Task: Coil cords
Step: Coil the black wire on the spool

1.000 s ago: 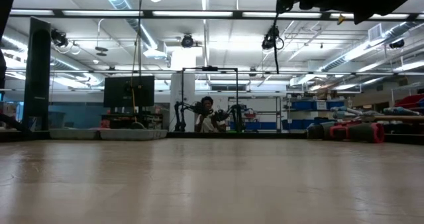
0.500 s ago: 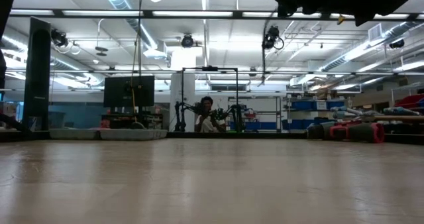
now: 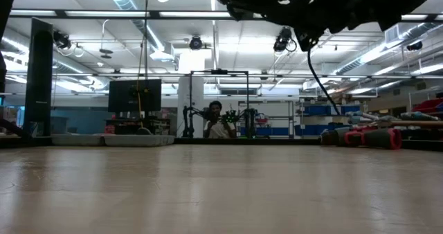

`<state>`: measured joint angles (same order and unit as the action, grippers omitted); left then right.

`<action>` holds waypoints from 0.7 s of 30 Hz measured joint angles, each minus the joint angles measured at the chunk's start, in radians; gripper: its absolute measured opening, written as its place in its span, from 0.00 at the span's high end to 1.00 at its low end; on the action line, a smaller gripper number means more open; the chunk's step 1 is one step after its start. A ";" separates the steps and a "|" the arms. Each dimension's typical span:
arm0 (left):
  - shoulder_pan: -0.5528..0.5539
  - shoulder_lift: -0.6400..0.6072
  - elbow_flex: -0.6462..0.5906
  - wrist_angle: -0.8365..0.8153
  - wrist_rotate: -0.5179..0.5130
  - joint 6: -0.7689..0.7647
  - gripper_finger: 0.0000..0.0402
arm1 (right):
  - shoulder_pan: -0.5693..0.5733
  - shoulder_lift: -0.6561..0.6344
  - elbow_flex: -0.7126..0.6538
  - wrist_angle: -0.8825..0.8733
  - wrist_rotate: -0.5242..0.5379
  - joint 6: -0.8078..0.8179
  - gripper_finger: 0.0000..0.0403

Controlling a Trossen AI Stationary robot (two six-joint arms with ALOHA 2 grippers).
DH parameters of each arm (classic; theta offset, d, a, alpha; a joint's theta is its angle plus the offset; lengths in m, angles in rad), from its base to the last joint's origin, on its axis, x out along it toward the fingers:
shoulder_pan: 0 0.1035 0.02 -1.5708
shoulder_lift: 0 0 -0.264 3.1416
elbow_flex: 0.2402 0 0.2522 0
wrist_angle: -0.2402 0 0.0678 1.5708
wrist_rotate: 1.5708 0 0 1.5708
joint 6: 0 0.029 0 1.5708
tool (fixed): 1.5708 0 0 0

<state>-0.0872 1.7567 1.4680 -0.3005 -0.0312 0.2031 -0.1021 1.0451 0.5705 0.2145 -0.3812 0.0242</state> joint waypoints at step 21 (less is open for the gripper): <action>-0.012 0.067 0.000 -0.099 0.045 -0.094 1.00 | 0.045 -0.012 0.001 -0.409 -0.213 0.284 0.83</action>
<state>-0.0994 1.8234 1.4677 -0.3991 0.0140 0.1095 -0.0570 1.0335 0.5713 -0.1947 -0.5946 0.3084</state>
